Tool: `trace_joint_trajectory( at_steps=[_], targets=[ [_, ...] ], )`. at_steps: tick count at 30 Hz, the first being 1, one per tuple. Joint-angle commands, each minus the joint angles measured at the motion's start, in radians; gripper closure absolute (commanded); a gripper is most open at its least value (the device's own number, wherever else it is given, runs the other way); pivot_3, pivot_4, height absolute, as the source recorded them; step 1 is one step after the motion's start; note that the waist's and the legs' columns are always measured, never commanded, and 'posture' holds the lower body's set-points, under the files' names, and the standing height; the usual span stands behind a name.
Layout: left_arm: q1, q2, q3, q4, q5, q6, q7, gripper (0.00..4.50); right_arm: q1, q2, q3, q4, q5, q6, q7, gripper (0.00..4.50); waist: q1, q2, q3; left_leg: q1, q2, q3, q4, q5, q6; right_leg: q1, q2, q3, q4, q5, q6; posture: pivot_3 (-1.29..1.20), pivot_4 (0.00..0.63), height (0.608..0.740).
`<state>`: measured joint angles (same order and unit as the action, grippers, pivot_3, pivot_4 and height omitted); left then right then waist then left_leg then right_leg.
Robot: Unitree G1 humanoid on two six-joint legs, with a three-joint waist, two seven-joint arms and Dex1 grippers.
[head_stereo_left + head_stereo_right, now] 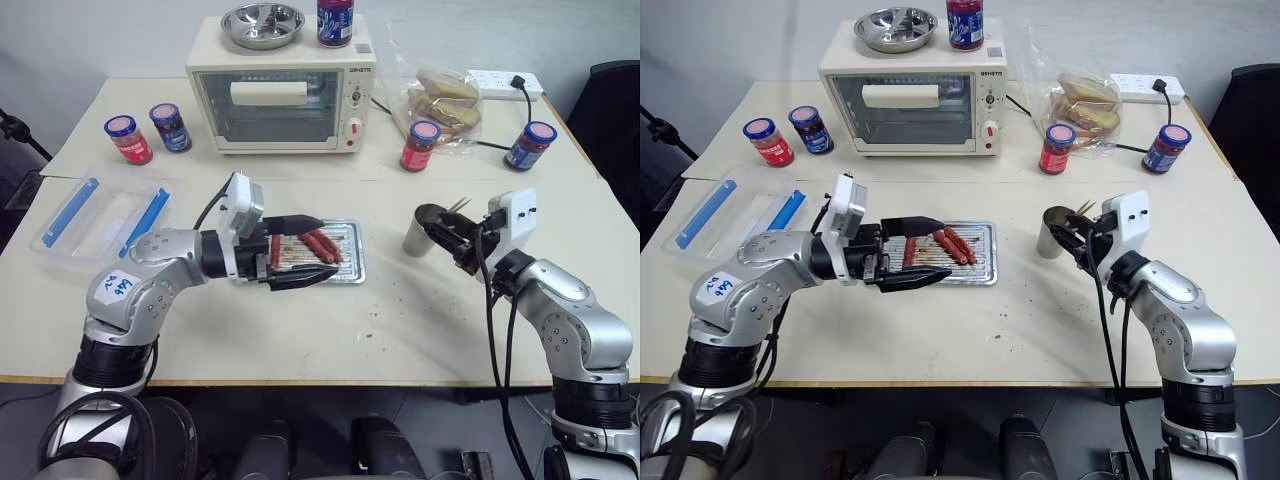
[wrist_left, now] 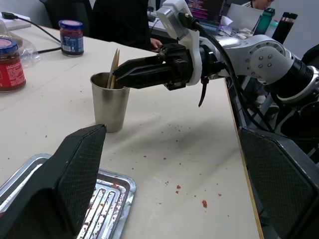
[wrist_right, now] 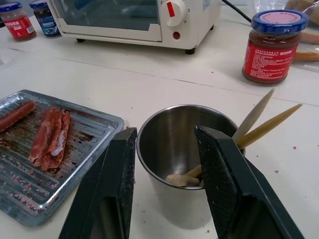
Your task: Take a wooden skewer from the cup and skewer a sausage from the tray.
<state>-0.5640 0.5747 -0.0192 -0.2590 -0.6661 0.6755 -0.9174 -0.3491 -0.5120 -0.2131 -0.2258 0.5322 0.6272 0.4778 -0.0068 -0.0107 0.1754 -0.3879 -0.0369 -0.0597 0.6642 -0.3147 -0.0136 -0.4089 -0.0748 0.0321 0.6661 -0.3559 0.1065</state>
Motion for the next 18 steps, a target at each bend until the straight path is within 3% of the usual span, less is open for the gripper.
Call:
trace_joint_trajectory(
  at_steps=[1,5,6,18],
  targets=[
    [-0.023,-0.009,-0.002,-0.006,0.015,-0.027,-0.001,0.0,-0.022,0.014,-0.011,-0.003,-0.008,-0.029,-0.014,3.38,-0.001,0.0,0.0,0.0,0.0,0.0,0.0,0.0,0.0,0.0,0.0,0.0,0.0,0.0,0.0,0.0,0.15,0.74],
    [-0.021,-0.012,-0.002,-0.006,0.022,-0.03,-0.004,0.0,-0.026,0.014,-0.006,-0.012,-0.009,-0.027,-0.011,4.41,-0.001,0.0,0.0,0.0,0.0,0.0,0.0,0.0,0.0,0.0,0.0,0.0,0.0,0.0,0.0,0.0,0.15,0.74],
    [-0.019,-0.013,-0.003,-0.007,0.024,-0.031,-0.004,0.0,-0.026,0.013,-0.005,-0.015,-0.008,-0.028,-0.01,4.49,-0.001,0.0,0.0,0.0,0.0,0.0,0.0,0.0,0.0,0.0,0.0,0.0,0.0,0.0,0.0,0.0,0.15,0.74],
    [-0.01,-0.021,-0.004,0.012,0.046,-0.055,-0.015,0.0,-0.048,-0.024,-0.04,-0.057,0.018,0.025,-0.023,4.49,0.0,0.0,0.0,0.0,0.0,0.0,0.0,0.0,0.0,0.0,0.0,0.0,0.0,0.0,0.0,0.0,0.15,0.74]
  ],
)
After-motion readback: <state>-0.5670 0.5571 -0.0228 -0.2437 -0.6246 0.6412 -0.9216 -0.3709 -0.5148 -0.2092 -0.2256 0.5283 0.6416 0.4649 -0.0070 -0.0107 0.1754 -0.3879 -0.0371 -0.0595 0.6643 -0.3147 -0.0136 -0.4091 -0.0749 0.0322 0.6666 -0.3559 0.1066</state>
